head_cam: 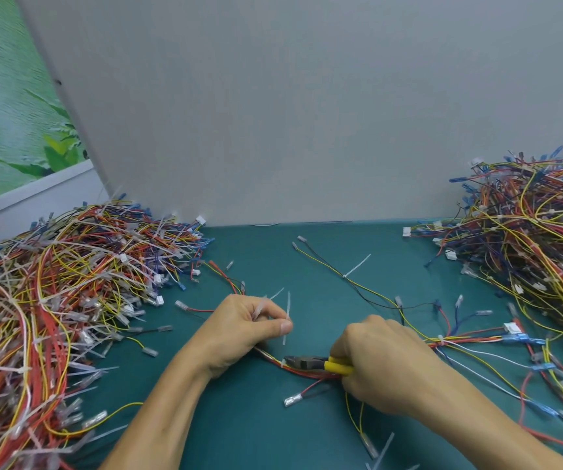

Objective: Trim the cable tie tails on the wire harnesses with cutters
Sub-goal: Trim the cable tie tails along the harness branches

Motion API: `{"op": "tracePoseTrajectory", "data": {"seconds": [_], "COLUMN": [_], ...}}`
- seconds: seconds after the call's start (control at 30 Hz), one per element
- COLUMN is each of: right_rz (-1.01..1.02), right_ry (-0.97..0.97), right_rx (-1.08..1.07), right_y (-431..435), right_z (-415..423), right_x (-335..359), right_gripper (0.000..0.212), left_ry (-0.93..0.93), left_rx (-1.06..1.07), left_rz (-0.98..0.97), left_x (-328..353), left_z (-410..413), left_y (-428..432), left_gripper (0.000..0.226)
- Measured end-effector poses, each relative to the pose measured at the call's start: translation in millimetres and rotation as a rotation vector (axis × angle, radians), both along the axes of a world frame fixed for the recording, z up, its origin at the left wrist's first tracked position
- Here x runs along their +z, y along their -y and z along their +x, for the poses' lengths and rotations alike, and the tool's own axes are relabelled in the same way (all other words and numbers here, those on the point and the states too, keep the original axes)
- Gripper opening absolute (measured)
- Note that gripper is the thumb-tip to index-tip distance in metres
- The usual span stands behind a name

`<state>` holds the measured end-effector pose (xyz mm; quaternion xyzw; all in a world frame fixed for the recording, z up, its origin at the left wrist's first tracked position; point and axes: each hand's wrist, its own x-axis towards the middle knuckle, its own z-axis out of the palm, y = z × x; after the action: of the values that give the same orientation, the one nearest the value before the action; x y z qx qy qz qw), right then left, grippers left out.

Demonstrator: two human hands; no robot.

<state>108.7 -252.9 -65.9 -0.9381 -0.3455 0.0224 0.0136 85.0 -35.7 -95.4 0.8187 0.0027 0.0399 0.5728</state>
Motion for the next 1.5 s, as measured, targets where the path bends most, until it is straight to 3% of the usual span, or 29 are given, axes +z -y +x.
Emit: {"op": "tracePoseTrajectory", "data": {"seconds": [0.07, 0.2, 0.27, 0.67, 0.77, 0.87, 0.93, 1.03, 1.13, 1.23, 1.37, 1.5], "right_rz": [0.028, 0.134, 0.168, 0.156, 0.152, 0.106, 0.058, -0.010, -0.055, -0.079, -0.095, 0.007], "right_ry": [0.024, 0.061, 0.068, 0.038, 0.021, -0.017, -0.043, -0.062, -0.093, -0.150, -0.213, -0.162], "right_rx": [-0.029, -0.086, -0.086, -0.032, -0.005, 0.027, 0.034, 0.027, 0.015, 0.008, -0.011, -0.095], "right_y": [1, 2, 1, -3, -4, -5, -5, -2, 2, 6, 11, 10], "right_z": [2, 6, 6, 2, 0, -2, -2, -1, 1, 3, 5, 7], "right_x": [2, 3, 1, -8, -9, -8, -6, -2, 2, 9, 16, 15], "right_gripper": [0.008, 0.014, 0.017, 0.021, 0.023, 0.018, 0.012, 0.016, 0.020, 0.024, 0.024, 0.021], "left_ry": [0.036, 0.058, 0.052, 0.162, 0.116, 0.181, 0.171, 0.054, -0.016, -0.031, -0.003, -0.052], "left_rx": [0.090, 0.236, 0.303, 0.302, 0.413, 0.535, 0.490, 0.352, 0.268, 0.320, 0.265, 0.221], "left_rz": [-0.177, -0.708, -0.833, -0.927, -0.755, -0.032, 0.458, 0.791, 0.865, 0.804, 0.516, 0.189], "left_x": [4, 20, 24, 13, 8, 2, -2, -7, -6, -6, -5, -3], "left_z": [1, 4, 4, 4, 11, 15, 14, 10, 9, 8, 10, 10], "left_y": [-1, -8, -12, -14, -13, -17, -17, -19, -20, -22, -16, -12], "left_gripper": [0.011, 0.024, 0.028, 0.015, 0.022, 0.018, 0.021, 0.024, 0.009, 0.005, 0.017, 0.013]}}
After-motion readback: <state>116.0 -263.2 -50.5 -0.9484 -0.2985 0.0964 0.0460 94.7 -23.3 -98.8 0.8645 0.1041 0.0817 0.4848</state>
